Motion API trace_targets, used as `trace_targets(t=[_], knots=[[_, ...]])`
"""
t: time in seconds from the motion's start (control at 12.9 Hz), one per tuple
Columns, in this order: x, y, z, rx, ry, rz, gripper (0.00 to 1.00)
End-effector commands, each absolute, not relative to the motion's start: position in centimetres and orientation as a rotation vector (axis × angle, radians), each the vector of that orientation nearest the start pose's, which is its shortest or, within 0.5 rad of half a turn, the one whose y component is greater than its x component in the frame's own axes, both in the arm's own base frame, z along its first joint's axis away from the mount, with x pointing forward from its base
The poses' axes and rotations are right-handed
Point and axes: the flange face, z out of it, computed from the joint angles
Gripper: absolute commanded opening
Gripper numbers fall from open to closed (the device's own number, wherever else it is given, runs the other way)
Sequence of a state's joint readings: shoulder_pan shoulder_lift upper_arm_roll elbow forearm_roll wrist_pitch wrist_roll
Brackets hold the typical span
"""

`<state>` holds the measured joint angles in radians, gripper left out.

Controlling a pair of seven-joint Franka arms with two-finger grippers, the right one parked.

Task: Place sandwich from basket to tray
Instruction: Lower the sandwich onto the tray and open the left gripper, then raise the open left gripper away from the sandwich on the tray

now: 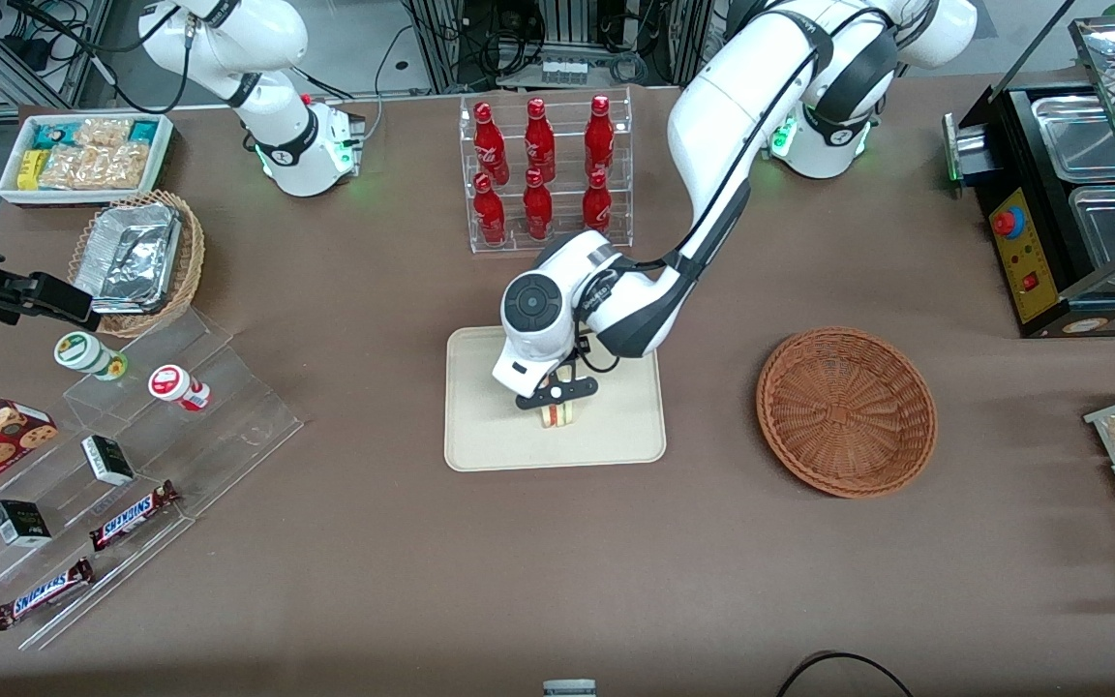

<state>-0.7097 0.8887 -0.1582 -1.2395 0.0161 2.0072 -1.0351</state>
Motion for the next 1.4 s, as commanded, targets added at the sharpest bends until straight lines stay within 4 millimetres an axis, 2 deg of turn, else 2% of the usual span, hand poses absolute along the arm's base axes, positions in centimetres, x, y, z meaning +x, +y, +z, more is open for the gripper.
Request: trace_targets(t=[0.0, 0.16, 0.31, 0.47, 0.62, 0.7, 0.78, 0.85, 1.01, 1.17, 1.32], knots=[[50.8, -55.1, 23.4, -3.095, -0.357, 0.217, 1.0], [51.4, -55.1, 24.9, -3.109, -0.368, 0.193, 1.0], [51.9, -54.9, 27.3, -3.13, -0.375, 0.169, 1.0], [52.1, -54.6, 29.9, -3.133, -0.365, 0.159, 1.0], [52.1, -54.4, 33.6, -3.139, -0.353, 0.145, 1.0], [52.9, -53.3, 35.1, -3.146, -0.373, 0.139, 1.0], [54.0, -51.9, 37.3, -3.165, -0.386, 0.124, 1.0], [54.2, -51.0, 39.2, -3.172, -0.321, 0.124, 1.0], [56.2, -46.6, 42.3, -3.167, -0.192, 0.164, 1.0], [57.1, -43.1, 43.9, -3.15, -0.107, 0.207, 1.0], [57.7, -36.9, 45.2, -3.12, 0.179, 0.259, 1.0]])
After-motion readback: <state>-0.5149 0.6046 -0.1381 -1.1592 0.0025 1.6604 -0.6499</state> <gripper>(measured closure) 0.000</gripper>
